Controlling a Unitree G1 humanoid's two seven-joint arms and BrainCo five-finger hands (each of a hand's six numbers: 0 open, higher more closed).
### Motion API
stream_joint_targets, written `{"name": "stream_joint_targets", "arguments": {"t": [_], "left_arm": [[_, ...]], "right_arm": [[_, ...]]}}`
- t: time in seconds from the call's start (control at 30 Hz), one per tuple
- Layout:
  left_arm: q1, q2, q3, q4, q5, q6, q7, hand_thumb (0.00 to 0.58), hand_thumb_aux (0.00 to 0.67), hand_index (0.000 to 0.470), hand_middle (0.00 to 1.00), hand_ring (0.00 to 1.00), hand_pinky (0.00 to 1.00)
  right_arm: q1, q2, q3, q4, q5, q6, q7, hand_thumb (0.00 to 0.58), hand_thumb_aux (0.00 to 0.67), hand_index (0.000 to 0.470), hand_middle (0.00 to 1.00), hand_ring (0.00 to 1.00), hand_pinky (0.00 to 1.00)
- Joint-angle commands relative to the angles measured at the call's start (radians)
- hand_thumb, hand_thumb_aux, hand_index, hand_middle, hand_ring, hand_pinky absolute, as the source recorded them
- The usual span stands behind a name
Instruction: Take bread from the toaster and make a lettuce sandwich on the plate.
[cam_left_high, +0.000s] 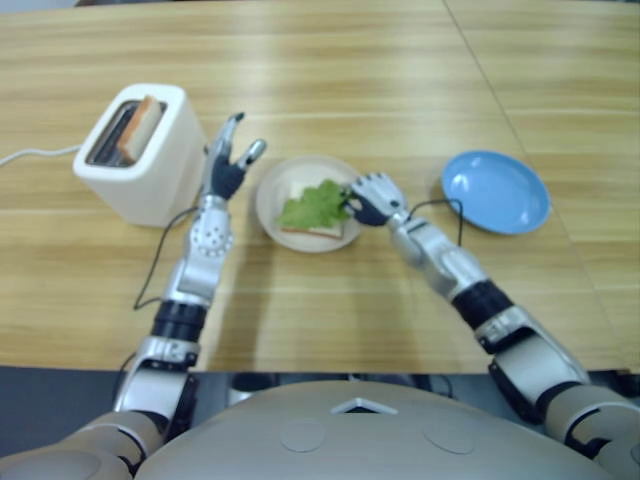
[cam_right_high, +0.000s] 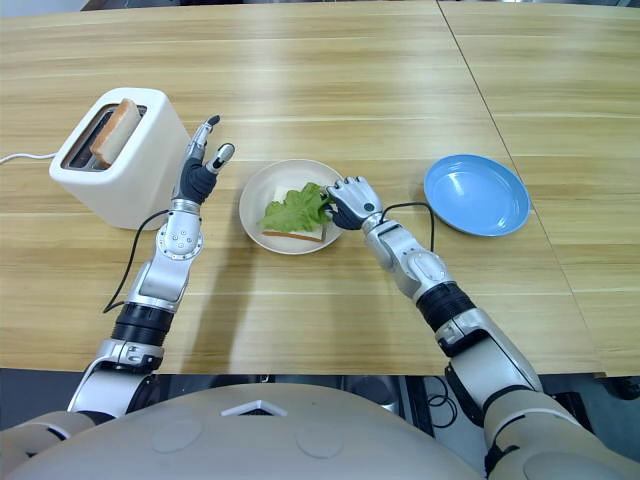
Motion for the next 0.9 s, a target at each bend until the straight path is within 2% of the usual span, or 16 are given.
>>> {"name": "stream_joint_targets", "arguments": {"t": [0.03,0.07,0.33,0.53,0.7,0.8,0.9], "left_arm": [[0.014,0.001,0.000,-0.013,0.006,0.017,-0.008,0.000,0.000,0.000,0.00,0.00,0.00],[0.015,0.002,0.000,-0.014,0.006,0.018,-0.008,0.000,0.000,0.000,0.00,0.00,0.00],[0.025,0.014,0.005,-0.079,0.026,0.038,-0.011,0.000,0.000,0.000,0.00,0.00,0.00],[0.058,0.060,0.039,-0.301,0.084,0.107,-0.042,0.000,0.000,0.000,0.00,0.00,0.00],[0.060,0.213,0.154,-0.468,0.261,0.251,-0.088,0.000,0.000,0.000,0.00,0.00,0.00],[0.056,0.351,0.204,-0.432,0.385,0.356,-0.147,0.000,0.000,0.000,0.00,0.00,0.00],[0.060,0.436,0.209,-0.348,0.450,0.445,-0.214,0.000,0.000,0.000,0.00,0.00,0.00]], "right_arm": [[0.023,-0.034,-0.029,-0.110,-0.013,0.030,-0.001,0.045,0.026,0.018,0.00,0.00,0.00],[0.029,-0.042,-0.038,-0.133,-0.008,0.037,0.006,0.000,0.000,0.000,0.00,0.00,0.00],[0.121,-0.169,-0.136,-0.365,-0.001,0.109,0.128,0.000,0.000,0.000,0.00,0.00,0.00],[0.248,-0.302,-0.301,-0.541,0.082,0.154,0.276,0.000,0.000,0.000,0.00,0.00,0.00],[0.313,-0.286,-0.493,-0.637,0.257,0.159,0.288,0.000,0.000,0.000,0.00,0.00,0.00],[0.344,-0.227,-0.565,-0.646,0.366,0.146,0.284,0.000,0.000,0.000,0.00,0.00,0.00],[0.369,-0.194,-0.597,-0.639,0.400,0.136,0.277,0.000,0.000,0.000,0.00,0.00,0.00]]}}
